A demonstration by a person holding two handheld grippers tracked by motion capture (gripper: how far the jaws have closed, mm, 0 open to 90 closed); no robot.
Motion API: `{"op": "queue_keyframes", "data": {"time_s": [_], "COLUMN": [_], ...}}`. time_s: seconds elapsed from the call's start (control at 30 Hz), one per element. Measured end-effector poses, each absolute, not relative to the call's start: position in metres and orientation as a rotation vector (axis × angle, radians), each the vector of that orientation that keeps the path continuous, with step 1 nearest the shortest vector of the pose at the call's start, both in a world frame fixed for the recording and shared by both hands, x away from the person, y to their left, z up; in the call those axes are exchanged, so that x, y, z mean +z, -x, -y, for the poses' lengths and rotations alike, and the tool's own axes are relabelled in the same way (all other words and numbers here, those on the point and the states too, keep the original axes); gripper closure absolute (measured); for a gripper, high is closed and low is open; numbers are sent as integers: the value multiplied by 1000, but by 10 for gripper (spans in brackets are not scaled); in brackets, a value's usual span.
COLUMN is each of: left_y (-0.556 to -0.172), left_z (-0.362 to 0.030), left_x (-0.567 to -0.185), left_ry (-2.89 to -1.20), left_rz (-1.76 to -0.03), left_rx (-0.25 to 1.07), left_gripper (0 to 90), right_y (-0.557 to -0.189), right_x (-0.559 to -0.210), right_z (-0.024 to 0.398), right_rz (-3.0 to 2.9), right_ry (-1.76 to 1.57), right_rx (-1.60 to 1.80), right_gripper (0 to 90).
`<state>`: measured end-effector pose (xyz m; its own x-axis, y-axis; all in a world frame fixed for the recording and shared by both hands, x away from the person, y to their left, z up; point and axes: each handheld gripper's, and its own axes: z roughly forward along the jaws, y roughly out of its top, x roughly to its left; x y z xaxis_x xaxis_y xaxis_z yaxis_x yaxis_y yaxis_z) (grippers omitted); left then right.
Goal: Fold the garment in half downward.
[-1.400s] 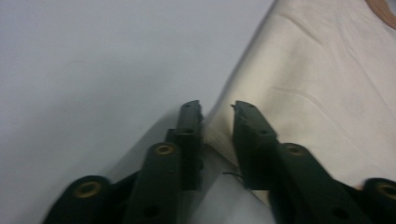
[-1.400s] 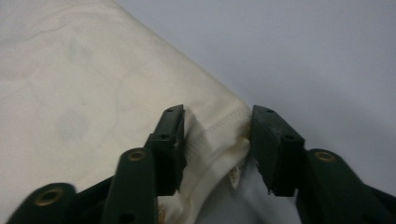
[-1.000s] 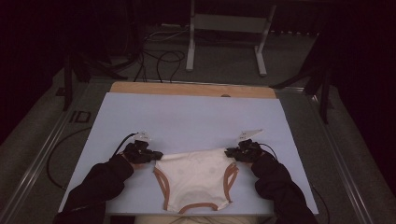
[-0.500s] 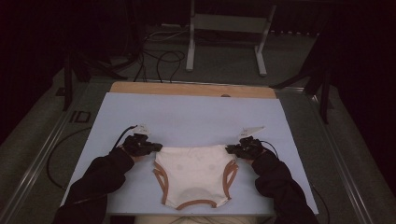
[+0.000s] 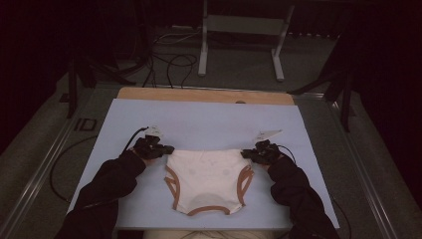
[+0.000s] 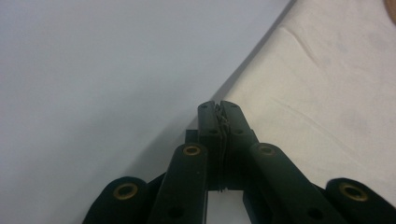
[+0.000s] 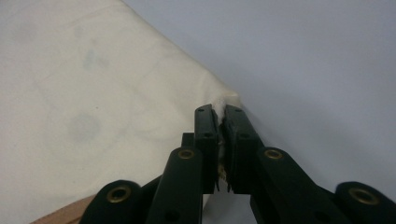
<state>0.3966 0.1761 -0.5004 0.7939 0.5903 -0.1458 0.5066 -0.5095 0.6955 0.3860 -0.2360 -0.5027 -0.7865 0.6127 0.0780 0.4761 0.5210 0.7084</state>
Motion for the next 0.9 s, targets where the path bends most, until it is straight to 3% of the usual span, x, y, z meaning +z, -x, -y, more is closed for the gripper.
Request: {"op": "queue_keyframes", "data": {"time_s": [0.9], "left_y": [-437], "left_z": [-168], "left_x": [-502], "left_ry": [-2154], "left_rz": [-881], "left_rx": [227], "left_gripper": [898], "right_y": [-427], "right_x": [-503], "right_z": [239], "right_rz": [-2499], "right_ry": [-1058], "right_rx": [1085], "right_gripper": [849]}}
